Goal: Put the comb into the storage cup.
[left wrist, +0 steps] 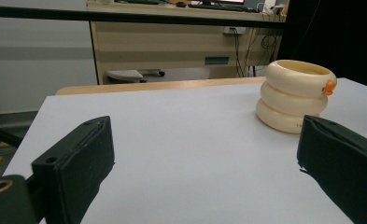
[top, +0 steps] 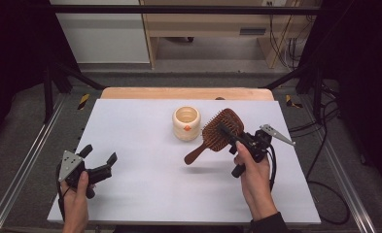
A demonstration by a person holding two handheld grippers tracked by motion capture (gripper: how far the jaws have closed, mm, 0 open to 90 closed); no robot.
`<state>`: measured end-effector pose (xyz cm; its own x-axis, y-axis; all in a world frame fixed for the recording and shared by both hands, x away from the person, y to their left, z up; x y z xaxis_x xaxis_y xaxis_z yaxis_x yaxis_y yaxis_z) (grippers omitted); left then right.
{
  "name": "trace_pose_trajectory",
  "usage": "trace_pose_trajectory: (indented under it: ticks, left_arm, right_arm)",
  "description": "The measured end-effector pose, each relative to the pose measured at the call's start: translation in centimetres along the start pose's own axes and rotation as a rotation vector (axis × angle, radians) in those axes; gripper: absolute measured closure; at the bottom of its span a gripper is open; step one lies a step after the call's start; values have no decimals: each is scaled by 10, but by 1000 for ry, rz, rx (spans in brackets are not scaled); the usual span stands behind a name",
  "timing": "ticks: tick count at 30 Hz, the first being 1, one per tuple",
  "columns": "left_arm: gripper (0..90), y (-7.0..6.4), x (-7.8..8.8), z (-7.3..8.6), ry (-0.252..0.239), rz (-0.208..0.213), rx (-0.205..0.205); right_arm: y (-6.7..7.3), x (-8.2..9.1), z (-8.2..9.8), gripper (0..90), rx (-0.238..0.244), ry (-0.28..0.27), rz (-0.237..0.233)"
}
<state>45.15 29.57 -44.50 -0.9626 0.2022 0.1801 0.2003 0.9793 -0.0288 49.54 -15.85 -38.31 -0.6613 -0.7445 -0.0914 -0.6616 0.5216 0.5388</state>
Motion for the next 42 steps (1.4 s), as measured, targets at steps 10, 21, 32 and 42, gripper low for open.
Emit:
trace_pose_trajectory:
  ticks: [10,21,32,42]
  left_arm:
    - [42,-4,0,0,-5,4,-18]
    - [42,-5,0,1,-2,4,-20]
    - [37,-5,-1,2,-2,6,-23]
    - [14,-2,-2,0,-10,17,-23]
  right_arm:
    - [5,-3,-10,524,31,22,18]
    - [14,-12,-32,524,26,11,4]
    - [29,-38,-61,525,49,-1,-4]
    - [38,-58,-77,525,50,-28,-16]
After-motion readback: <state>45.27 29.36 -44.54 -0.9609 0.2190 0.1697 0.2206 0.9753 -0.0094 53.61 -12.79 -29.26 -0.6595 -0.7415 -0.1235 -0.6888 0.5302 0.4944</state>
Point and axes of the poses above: each handheld gripper's, and its own axes: x roughly backward along the jaws, z roughly out of its underside, y roughly to its left, the point moved 3 cm from there along -x, roughly forward along the jaws, and after that the axes turned 10 degrees about -z, right-handed, at the moved point
